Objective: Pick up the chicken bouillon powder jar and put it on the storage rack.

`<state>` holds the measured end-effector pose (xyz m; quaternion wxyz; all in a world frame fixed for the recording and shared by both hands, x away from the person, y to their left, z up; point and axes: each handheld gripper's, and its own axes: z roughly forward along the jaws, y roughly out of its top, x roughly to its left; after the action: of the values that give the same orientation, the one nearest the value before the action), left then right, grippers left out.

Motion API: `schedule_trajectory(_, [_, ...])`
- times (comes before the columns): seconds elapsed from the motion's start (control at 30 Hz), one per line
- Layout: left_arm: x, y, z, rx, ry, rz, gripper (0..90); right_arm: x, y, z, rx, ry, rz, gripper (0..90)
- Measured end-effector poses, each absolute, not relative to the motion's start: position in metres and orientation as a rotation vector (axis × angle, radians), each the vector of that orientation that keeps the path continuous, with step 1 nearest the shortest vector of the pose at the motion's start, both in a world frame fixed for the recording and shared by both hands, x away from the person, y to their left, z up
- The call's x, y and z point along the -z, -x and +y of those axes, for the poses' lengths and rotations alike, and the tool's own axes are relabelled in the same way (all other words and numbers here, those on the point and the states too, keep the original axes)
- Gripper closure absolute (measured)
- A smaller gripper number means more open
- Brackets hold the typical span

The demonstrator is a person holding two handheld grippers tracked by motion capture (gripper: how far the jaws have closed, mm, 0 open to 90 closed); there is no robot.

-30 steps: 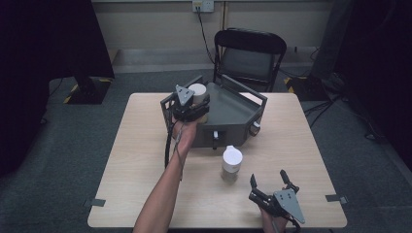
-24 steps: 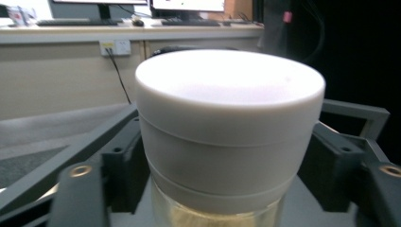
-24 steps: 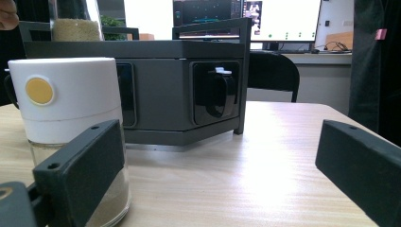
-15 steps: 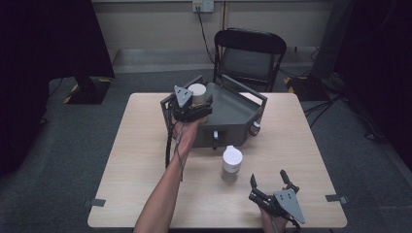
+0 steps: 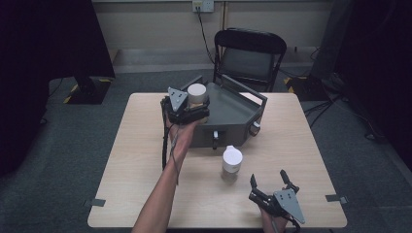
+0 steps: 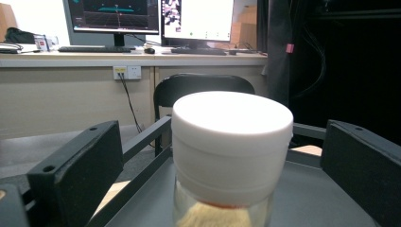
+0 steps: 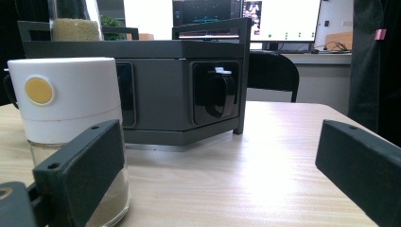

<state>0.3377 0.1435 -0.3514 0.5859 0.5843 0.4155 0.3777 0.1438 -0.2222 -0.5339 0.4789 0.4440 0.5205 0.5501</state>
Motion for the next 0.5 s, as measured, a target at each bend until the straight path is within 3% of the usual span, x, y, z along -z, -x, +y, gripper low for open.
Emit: schedule_trajectory(0.5, [0.358,-0.309,0.148,-0.958,-1.348,0.885,0.0,0.534,-0.144,-0.222,-1.342,-1.086,1.268,0.8])
